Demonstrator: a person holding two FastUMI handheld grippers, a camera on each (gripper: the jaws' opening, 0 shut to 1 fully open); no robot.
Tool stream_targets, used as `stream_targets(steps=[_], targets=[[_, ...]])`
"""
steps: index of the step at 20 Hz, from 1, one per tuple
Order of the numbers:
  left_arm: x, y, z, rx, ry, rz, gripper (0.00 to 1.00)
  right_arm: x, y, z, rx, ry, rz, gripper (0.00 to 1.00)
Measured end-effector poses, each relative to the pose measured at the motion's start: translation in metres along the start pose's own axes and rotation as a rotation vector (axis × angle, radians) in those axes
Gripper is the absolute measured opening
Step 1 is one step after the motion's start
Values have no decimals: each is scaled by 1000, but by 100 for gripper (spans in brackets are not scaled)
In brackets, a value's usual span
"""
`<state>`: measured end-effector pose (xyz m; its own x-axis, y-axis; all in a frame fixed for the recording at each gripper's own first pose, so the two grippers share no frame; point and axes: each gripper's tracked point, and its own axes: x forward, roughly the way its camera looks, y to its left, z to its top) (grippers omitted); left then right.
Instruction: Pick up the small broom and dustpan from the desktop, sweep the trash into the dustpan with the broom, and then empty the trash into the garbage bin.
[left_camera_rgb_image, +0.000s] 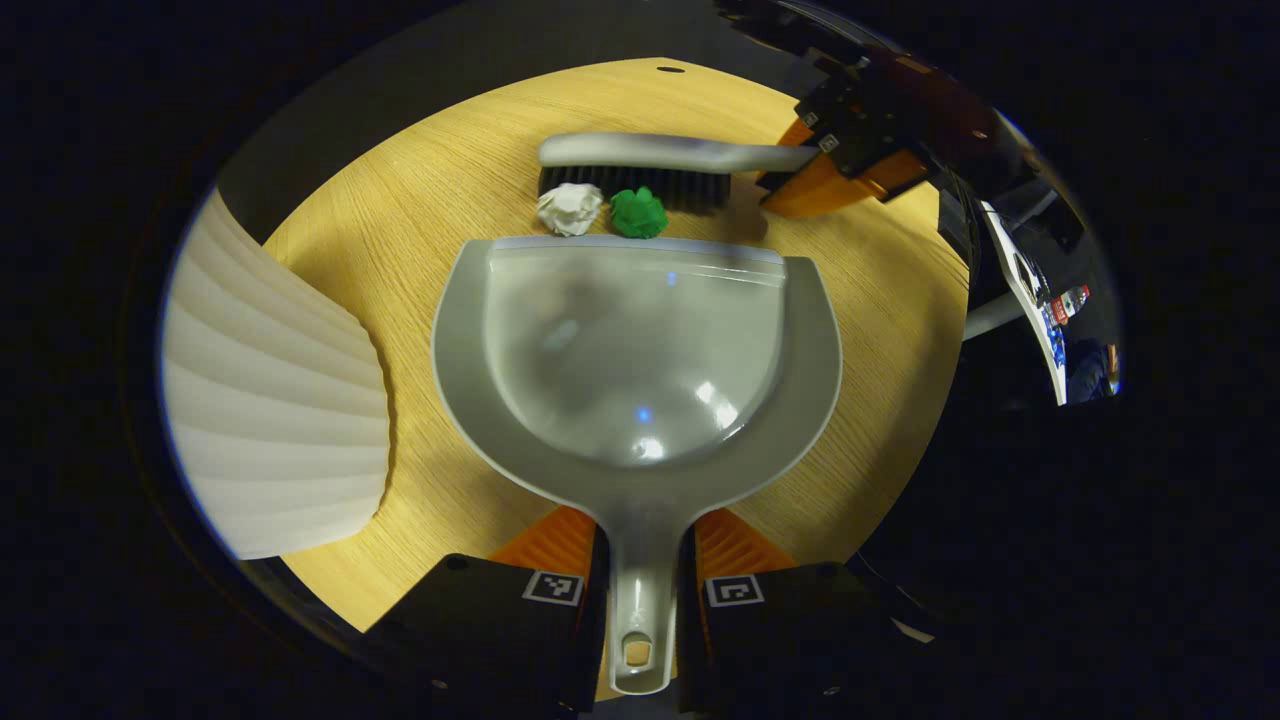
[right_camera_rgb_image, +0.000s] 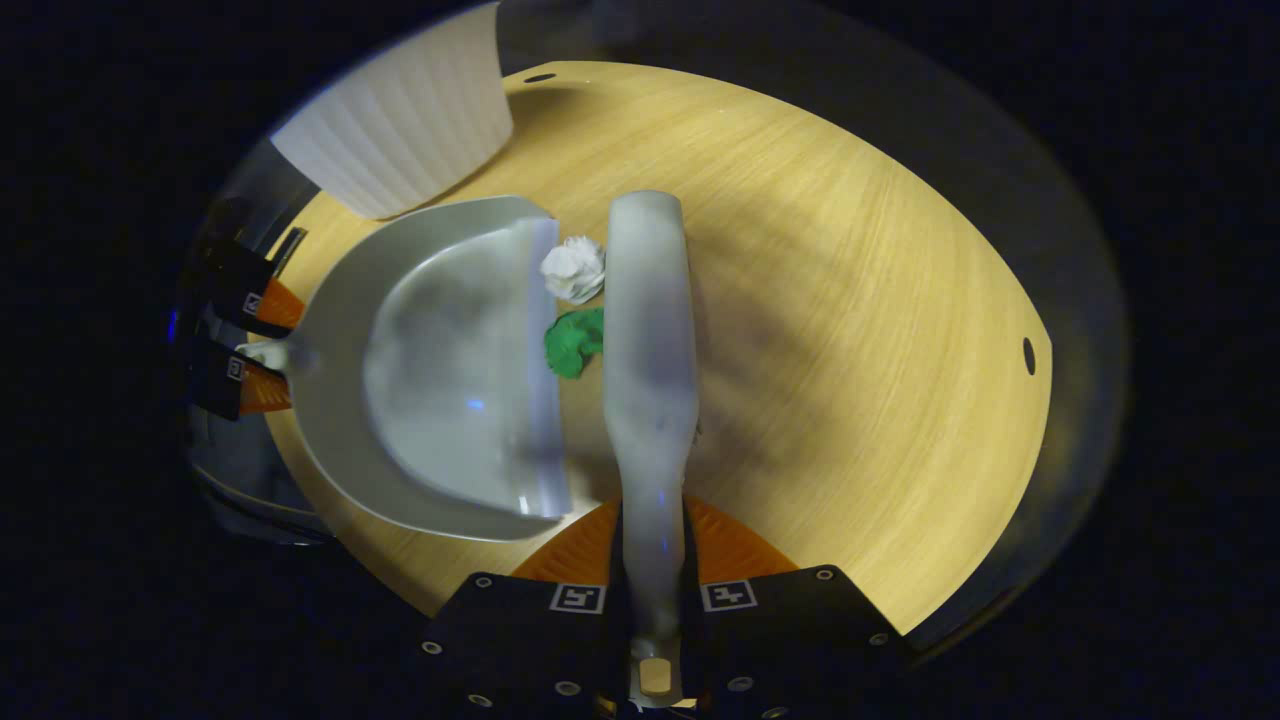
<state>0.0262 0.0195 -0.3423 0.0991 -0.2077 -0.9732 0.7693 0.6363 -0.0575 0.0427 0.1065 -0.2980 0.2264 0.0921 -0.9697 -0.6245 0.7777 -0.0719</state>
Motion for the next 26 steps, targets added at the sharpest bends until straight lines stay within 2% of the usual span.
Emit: stream_targets(steps=[4,6,9,12,15,18,22,24,26], targets=[[0,-2,-1,-5,-24,0,30,-26,23,-3,-35,-10,47,20],[1,-2,-1,-1,-31,0,30,-37,32,-2,-4,-31,81,20],[0,-4,-1,-10,-39,15,30,-49,30,-2,109,-95,104,20],[-17,-10,3,-15,-61,33,30,-64,-2,-11,253,-161,70,20],[-62,-26,5,-74,-74,-7,30,-75,-32,-48,377,-183,45,20],[-125,-22,30,-114,-110,-25,30,-73,-58,-80,476,-176,33,20],[-211,-5,77,-175,-217,-40,30,-66,-57,-95,515,-184,70,20],[-241,20,95,-198,-268,-1,30,-60,-50,-97,513,-186,90,20],[-274,46,103,-244,-303,80,30,-61,-42,-93,520,-204,117,20]])
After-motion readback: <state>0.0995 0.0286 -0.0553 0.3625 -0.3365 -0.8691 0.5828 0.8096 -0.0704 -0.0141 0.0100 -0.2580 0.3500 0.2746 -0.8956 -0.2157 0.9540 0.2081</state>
